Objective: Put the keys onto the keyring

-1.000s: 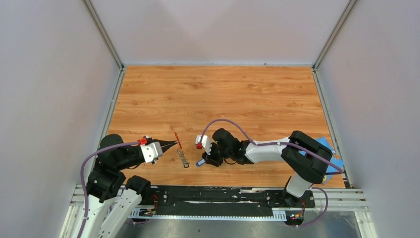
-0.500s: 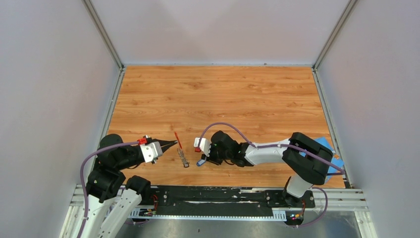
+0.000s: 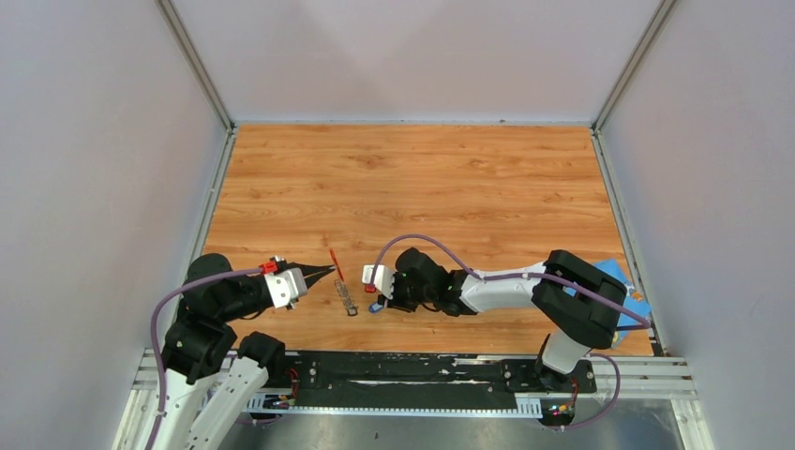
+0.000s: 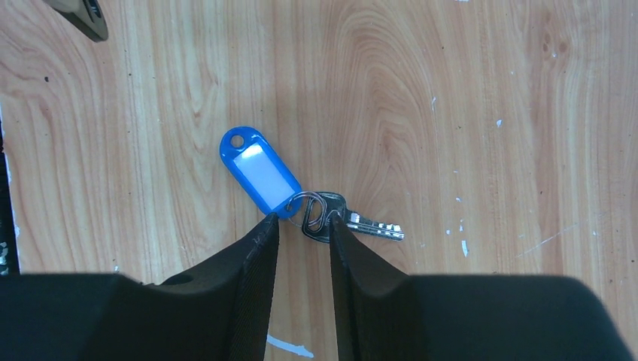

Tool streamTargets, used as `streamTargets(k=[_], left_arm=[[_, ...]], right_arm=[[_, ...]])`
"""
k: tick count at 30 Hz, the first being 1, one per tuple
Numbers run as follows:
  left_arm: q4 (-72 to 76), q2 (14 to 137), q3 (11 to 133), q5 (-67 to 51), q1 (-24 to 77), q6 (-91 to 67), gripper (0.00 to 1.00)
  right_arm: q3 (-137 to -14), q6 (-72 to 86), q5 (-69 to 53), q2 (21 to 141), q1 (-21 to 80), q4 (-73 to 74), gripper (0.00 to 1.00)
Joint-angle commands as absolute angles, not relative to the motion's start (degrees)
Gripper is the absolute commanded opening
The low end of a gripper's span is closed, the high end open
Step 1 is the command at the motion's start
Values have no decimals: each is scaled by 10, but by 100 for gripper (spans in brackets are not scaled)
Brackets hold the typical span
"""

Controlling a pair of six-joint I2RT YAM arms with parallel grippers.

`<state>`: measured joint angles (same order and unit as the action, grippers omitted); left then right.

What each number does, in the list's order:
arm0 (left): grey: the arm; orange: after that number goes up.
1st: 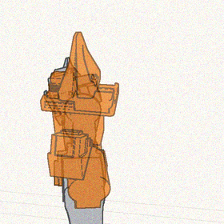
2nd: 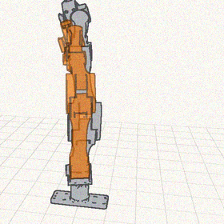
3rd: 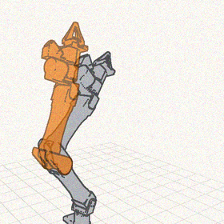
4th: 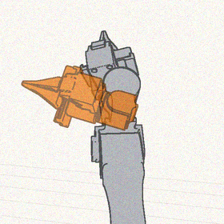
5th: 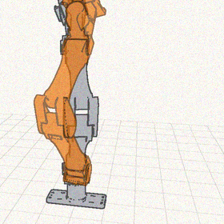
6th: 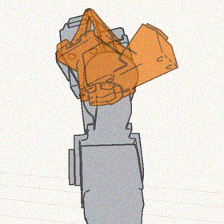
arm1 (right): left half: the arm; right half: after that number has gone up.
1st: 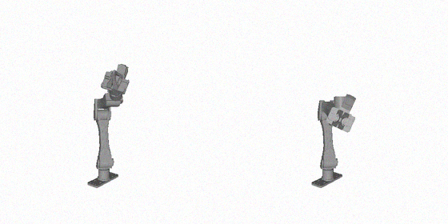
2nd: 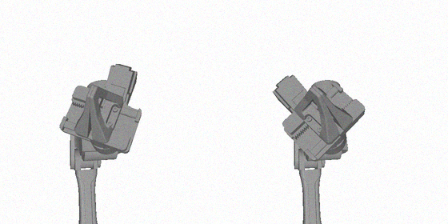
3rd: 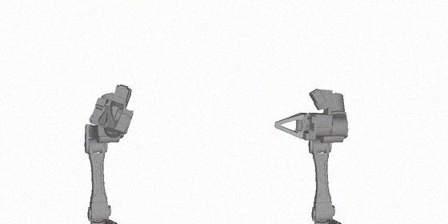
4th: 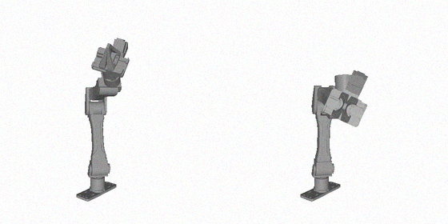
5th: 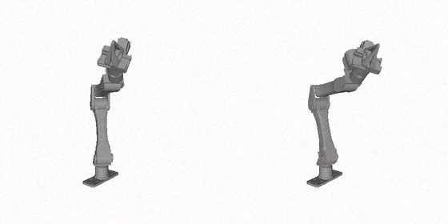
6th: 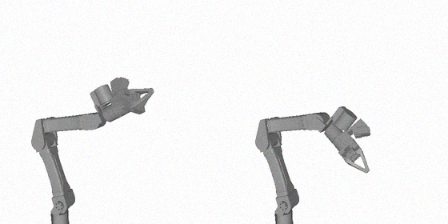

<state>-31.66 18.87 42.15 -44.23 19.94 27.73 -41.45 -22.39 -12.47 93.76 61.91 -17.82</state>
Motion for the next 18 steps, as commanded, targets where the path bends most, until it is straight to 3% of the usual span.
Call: streamTargets(k=[1,18], left_arm=[[-313,191,442,-434,196,286,0],[-316,184,442,-432,196,284,0]], right_arm=[[-430,-235,-146,924,627,-173,32],[-443,-209,-175,965,601,-171,32]])
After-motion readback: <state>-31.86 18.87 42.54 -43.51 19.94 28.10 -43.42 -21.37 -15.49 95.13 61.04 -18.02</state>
